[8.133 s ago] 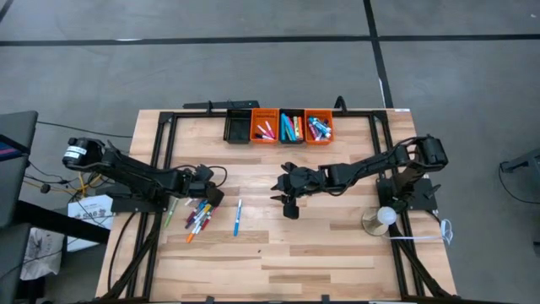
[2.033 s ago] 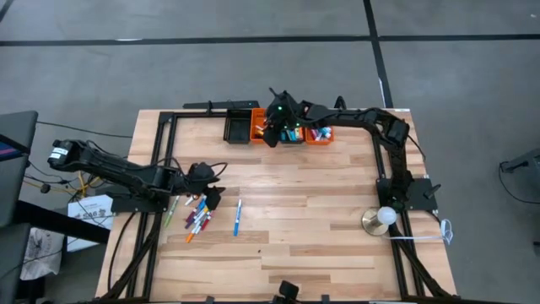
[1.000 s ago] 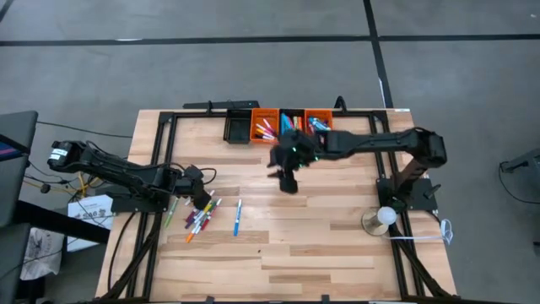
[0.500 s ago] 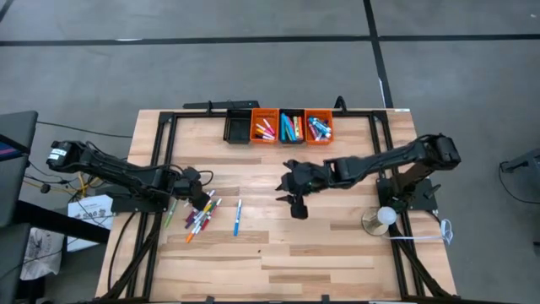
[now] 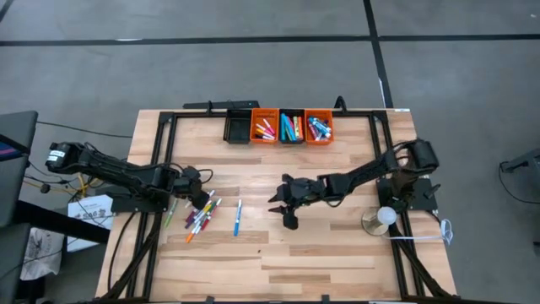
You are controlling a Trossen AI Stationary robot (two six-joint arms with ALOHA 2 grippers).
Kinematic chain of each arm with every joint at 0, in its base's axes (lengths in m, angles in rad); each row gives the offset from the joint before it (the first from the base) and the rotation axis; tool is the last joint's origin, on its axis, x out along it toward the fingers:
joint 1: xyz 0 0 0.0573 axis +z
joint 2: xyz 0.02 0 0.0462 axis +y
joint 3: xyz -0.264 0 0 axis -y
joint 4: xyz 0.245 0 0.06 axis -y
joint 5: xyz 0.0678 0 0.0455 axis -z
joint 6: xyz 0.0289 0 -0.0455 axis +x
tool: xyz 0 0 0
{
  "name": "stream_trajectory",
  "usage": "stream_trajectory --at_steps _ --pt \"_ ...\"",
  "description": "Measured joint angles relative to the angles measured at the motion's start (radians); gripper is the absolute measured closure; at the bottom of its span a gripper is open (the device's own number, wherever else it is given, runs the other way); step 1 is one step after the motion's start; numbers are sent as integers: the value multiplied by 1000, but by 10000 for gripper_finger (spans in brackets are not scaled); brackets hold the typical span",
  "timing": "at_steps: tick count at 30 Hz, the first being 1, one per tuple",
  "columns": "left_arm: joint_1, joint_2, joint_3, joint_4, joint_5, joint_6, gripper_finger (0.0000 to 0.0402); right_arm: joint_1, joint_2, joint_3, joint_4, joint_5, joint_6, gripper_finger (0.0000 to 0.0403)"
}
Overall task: Pick & Place Markers
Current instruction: Put the white orange highlighter pen into the left orange bin
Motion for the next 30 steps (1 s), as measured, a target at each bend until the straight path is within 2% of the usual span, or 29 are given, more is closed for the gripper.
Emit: stream_trajectory --at_steps 7,15,20,25,30 --pt "17 -18 2 32 -35 60 346 -13 142 15 157 -2 -9 270" --pt "18 -24 62 40 -188 120 364 -31 139 61 178 -3 -10 289" --pt "18 -23 69 41 -195 122 352 -26 137 63 174 -8 -10 290" --pt "18 -23 69 54 -203 137 358 -22 137 64 173 -8 -11 290" --pt "18 -23 70 162 -248 190 355 -23 137 64 173 -8 -12 290"
